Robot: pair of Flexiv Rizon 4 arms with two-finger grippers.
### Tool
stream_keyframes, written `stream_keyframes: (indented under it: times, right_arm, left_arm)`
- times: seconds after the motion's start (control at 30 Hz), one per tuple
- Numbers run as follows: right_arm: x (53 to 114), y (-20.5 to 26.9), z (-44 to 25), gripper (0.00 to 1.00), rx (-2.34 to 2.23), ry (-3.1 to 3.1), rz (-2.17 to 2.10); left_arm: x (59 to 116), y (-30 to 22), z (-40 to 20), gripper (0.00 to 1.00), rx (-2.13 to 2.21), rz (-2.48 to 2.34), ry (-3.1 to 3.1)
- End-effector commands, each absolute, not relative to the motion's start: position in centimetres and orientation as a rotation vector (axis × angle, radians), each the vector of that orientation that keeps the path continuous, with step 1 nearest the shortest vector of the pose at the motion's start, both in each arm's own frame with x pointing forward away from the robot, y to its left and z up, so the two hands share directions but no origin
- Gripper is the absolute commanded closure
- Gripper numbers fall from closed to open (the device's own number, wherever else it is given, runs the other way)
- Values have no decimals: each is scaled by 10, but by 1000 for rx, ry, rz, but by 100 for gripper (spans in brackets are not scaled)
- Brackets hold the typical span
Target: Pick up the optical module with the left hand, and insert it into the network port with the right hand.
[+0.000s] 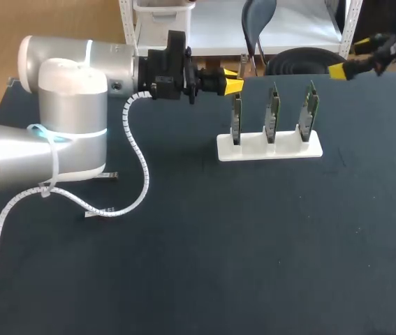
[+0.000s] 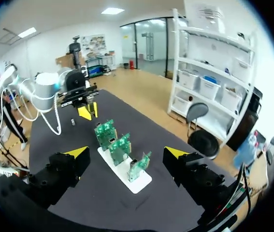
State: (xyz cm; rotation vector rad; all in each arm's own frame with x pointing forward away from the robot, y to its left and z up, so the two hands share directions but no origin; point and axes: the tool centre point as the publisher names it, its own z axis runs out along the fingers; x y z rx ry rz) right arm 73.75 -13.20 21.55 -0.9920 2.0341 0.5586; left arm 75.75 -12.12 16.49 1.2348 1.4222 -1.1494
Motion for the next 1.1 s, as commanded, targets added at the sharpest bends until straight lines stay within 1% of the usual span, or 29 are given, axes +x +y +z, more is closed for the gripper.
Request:
stream_keyframes:
  times: [0.03, 0.5, 0.73, 1.1]
  right_arm:
    - [745, -114, 210, 0, -1548, 1701, 1094]
    - [751, -62, 207, 0, -1762, 1539, 1192]
    - [760, -44, 206, 0, -1706, 1544, 1238]
    - [754, -24, 204, 0, -1628, 1596, 1203]
  left_arm:
    - [756, -121, 164, 100, 1228, -1144, 1419]
    - [756, -121, 164, 100, 1228, -1144, 1419]
    - [756, -121, 164, 100, 1228, -1144, 1419]
    - [756, -121, 164, 100, 1228, -1144, 1419]
